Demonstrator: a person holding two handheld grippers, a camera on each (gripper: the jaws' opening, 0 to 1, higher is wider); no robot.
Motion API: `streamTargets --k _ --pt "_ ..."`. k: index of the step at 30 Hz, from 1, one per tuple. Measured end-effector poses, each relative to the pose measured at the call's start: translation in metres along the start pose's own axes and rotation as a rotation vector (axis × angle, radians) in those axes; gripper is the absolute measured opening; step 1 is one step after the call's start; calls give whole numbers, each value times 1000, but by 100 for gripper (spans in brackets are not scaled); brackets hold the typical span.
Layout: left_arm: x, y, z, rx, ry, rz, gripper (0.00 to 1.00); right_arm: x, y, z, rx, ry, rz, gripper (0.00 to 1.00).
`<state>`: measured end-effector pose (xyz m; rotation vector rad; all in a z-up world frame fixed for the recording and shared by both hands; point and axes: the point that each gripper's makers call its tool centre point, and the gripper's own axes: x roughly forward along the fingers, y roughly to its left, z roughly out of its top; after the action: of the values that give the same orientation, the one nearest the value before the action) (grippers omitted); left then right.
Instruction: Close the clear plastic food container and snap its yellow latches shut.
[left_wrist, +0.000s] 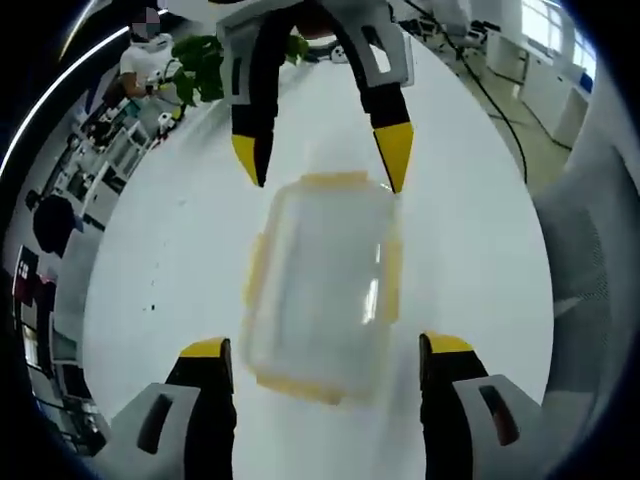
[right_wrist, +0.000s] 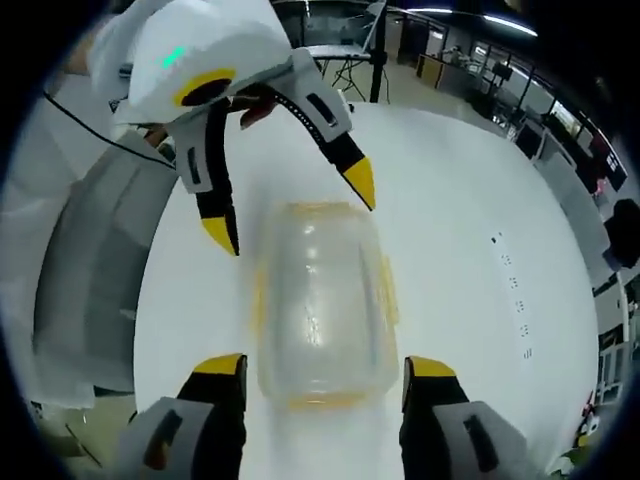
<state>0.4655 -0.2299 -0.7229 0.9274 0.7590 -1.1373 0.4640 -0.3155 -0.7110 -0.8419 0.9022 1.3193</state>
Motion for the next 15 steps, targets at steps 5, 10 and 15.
streamTargets --k 5,10,15 --pt "4 3 -3 11 8 -4 76 4 3 -2 -28 14 -10 65" --pt "8 10 -1 89 14 24 83 14 4 -5 -66 25 -40 72" --pt "13 11 -1 90 23 19 85 21 7 -10 -52 24 -38 74"
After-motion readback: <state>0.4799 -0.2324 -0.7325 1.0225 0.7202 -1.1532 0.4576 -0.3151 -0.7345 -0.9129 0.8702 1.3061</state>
